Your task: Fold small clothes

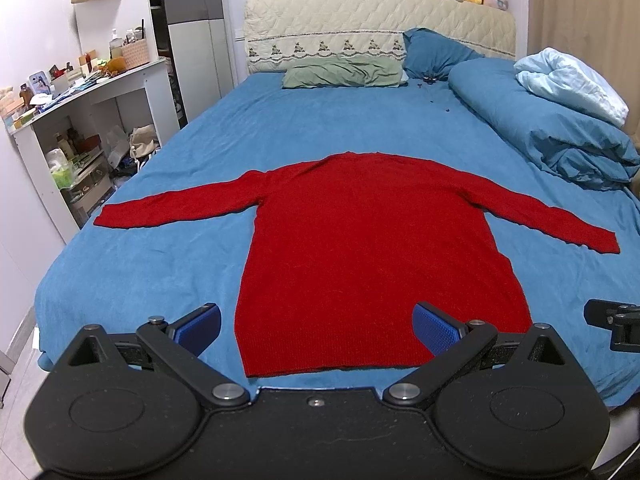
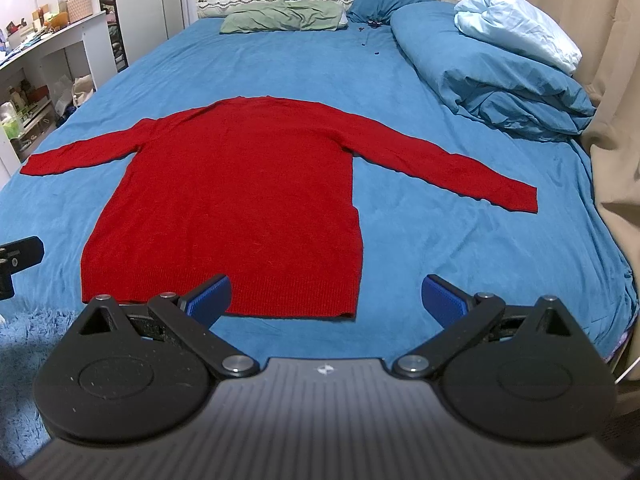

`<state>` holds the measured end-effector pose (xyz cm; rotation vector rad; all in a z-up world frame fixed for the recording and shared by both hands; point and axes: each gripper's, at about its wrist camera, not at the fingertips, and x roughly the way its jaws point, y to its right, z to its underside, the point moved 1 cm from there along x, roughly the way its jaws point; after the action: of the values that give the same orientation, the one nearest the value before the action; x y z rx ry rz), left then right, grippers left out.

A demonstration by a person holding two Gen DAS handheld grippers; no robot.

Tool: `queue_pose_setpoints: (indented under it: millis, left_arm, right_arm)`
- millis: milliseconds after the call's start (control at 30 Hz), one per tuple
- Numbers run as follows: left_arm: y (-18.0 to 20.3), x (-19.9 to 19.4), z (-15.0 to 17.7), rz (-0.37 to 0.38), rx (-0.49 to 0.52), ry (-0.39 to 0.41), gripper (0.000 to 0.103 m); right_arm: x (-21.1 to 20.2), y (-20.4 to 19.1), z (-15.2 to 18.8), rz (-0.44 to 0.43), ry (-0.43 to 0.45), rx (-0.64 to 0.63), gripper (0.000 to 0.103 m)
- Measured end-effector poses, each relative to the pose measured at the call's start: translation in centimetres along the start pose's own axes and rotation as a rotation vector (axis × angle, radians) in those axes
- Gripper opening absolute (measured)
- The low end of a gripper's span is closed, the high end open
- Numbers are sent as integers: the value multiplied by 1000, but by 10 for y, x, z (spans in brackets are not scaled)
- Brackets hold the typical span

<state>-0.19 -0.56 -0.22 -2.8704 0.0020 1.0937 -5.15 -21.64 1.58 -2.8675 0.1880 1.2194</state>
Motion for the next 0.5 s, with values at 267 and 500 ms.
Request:
queue_pose_setpoints:
  millis: [267,500]
  left_arm:
    - [1,-1,0,-4,1,0,103]
    - [1,-1,0,-6,0,-2,103]
  right_arm:
    - [0,0,0,-1,0,0,103]
    - [0,0,0,0,1,-1,103]
